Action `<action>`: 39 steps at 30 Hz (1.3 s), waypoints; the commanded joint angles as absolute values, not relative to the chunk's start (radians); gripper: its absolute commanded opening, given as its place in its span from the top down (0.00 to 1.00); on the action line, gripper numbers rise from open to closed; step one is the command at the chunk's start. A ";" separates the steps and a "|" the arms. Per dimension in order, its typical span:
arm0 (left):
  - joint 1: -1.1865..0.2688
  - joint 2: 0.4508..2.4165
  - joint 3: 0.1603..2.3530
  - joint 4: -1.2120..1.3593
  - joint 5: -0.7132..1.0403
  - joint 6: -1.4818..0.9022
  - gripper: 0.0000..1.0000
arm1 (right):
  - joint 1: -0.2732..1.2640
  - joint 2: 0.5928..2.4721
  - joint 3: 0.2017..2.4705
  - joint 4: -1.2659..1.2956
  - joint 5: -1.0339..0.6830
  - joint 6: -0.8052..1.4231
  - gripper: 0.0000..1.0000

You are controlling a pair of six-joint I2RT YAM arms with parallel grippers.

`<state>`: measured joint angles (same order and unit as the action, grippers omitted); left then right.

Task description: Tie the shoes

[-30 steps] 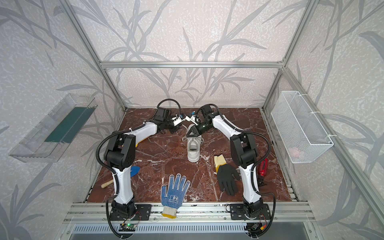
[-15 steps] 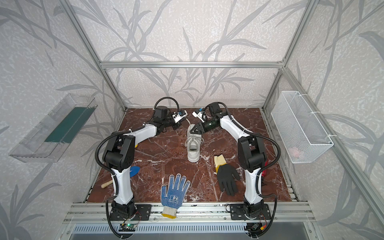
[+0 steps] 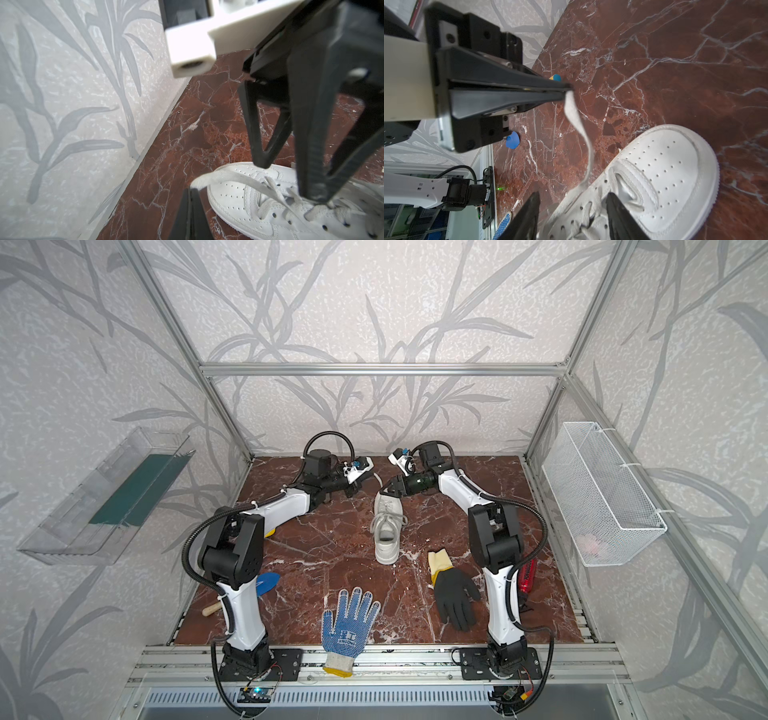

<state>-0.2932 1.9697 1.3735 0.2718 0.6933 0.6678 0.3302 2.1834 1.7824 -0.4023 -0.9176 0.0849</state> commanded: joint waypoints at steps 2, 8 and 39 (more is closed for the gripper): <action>-0.293 1.926 1.364 0.304 0.745 0.641 1.00 | 0.336 2.225 1.845 -0.355 -0.947 0.120 0.47; -0.295 1.914 1.337 0.302 0.761 0.632 1.00 | 0.344 2.265 1.872 -0.319 -0.985 0.154 0.49; -0.278 1.718 1.202 -0.101 0.774 0.709 0.30 | 0.313 2.085 1.632 -0.181 -0.873 0.199 1.00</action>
<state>-0.2802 1.7336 1.1828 0.0559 0.6960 0.6563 0.3244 2.1567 1.6596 -0.2234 -0.8963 0.1894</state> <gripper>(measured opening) 0.704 0.047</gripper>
